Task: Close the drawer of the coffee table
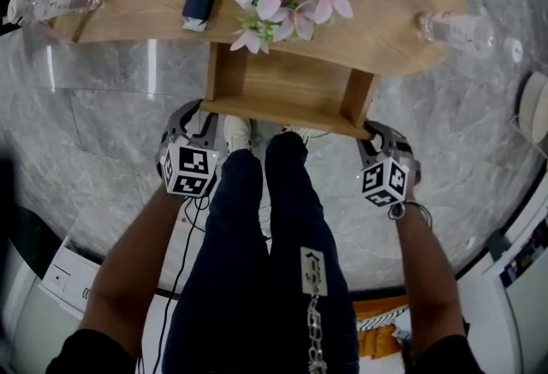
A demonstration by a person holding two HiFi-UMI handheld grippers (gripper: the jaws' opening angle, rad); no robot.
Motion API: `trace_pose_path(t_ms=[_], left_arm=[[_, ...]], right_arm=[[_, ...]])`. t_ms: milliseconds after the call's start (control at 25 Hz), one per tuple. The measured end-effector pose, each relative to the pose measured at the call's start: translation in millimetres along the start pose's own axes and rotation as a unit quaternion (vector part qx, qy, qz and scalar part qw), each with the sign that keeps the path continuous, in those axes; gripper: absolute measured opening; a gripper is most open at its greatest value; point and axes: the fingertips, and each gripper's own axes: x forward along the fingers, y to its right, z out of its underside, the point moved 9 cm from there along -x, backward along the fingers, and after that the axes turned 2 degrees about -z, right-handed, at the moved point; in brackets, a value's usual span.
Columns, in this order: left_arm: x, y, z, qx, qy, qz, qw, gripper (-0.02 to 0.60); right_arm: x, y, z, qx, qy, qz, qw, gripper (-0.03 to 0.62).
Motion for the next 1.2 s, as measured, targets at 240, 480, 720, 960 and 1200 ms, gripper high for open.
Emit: trace_pose_path(t_ms=[240, 480, 720, 960, 1200], left_arm=[[4, -7, -17, -0.005, 0.009, 0.000, 0.9999, 0.141], [29, -37, -58, -0.005, 0.036, -0.016, 0.9992, 0.141], [46, -57, -92, 0.009, 0.059, -0.014, 0.9981, 0.144], [57, -71, -99, -0.128, 0.050, 0.020, 0.9902, 0.161], [2, -73, -107, -0.187, 0.055, -0.007, 0.9809, 0.160]], right_arm=[[-5, 20, -5, 0.001, 0.003, 0.012, 1.000, 0.123], [2, 67, -22, -0.004, 0.020, 0.035, 0.999, 0.124], [6, 105, -31, 0.030, 0.045, 0.064, 0.996, 0.145], [10, 124, -24, 0.174, 0.062, 0.092, 0.978, 0.212], [-48, 107, -22, 0.270, 0.044, 0.134, 0.952, 0.218]])
